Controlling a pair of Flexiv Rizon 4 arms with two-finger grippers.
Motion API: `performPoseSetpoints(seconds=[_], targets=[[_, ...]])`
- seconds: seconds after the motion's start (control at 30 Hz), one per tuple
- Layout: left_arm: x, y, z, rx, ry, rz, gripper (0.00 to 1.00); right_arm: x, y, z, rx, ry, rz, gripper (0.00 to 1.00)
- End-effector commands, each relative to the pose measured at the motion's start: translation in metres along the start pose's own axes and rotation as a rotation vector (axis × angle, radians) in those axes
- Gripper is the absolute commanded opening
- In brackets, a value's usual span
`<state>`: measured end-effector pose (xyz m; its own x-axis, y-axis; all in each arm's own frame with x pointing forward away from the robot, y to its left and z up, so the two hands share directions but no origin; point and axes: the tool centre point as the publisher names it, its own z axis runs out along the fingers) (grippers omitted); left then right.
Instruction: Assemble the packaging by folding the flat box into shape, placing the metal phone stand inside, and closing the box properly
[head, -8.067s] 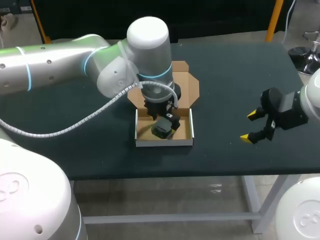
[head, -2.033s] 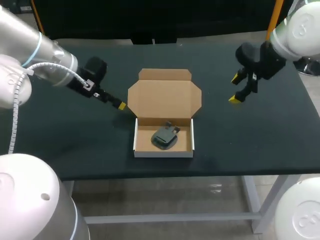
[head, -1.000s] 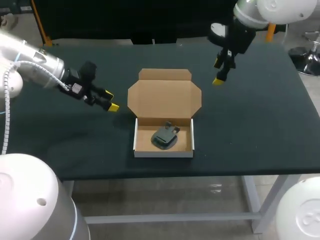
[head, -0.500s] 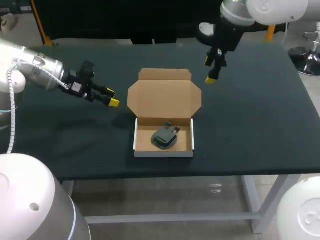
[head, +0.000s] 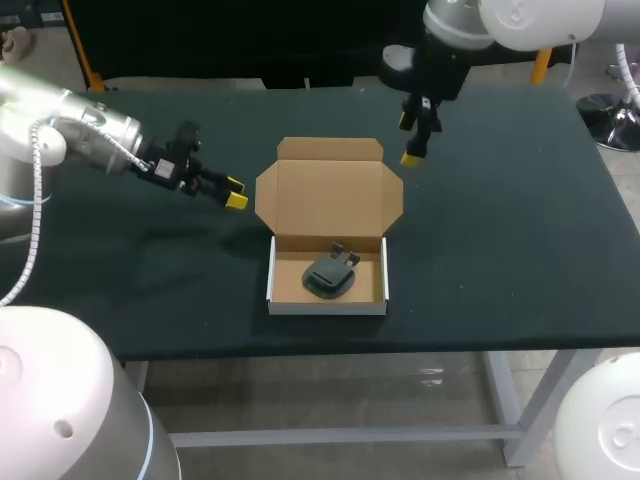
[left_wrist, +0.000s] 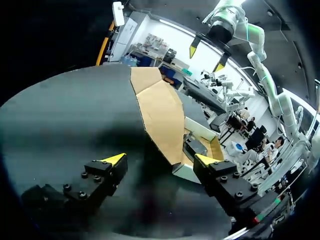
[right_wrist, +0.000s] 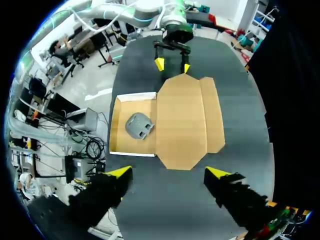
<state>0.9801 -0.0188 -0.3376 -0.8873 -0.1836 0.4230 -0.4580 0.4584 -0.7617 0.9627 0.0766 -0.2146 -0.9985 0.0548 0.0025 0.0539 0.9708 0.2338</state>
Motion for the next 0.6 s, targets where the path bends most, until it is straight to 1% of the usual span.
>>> performPoseSetpoints(seconds=[0.03, 0.13, 0.23, 0.3, 0.33, 0.53, 0.6], targets=[[-0.009, -0.005, 0.010, -0.007, 0.140, -0.004, 0.85, -0.002, 0.004, 0.000, 0.013, 0.006, 0.000, 1.00], [-0.007, -0.008, 0.018, -0.013, 0.168, -0.002, 0.77, -0.003, 0.006, 0.001, 0.015, 0.006, -0.002, 1.00], [-0.003, -0.011, 0.025, -0.019, 0.183, 0.008, 0.78, -0.004, 0.006, 0.002, 0.017, 0.007, 0.001, 1.00], [0.001, -0.013, 0.030, -0.028, 0.190, 0.016, 0.75, -0.005, 0.006, 0.002, 0.019, 0.009, 0.003, 1.00], [0.002, -0.015, 0.033, -0.034, 0.195, 0.022, 0.73, -0.005, 0.006, 0.002, 0.019, 0.010, 0.004, 1.00], [0.012, -0.019, 0.044, -0.048, 0.217, 0.046, 0.50, -0.006, 0.006, 0.003, 0.020, 0.013, 0.007, 1.00], [0.015, -0.021, 0.047, -0.047, 0.222, 0.055, 0.47, -0.006, 0.005, 0.003, 0.021, 0.013, 0.008, 1.00]])
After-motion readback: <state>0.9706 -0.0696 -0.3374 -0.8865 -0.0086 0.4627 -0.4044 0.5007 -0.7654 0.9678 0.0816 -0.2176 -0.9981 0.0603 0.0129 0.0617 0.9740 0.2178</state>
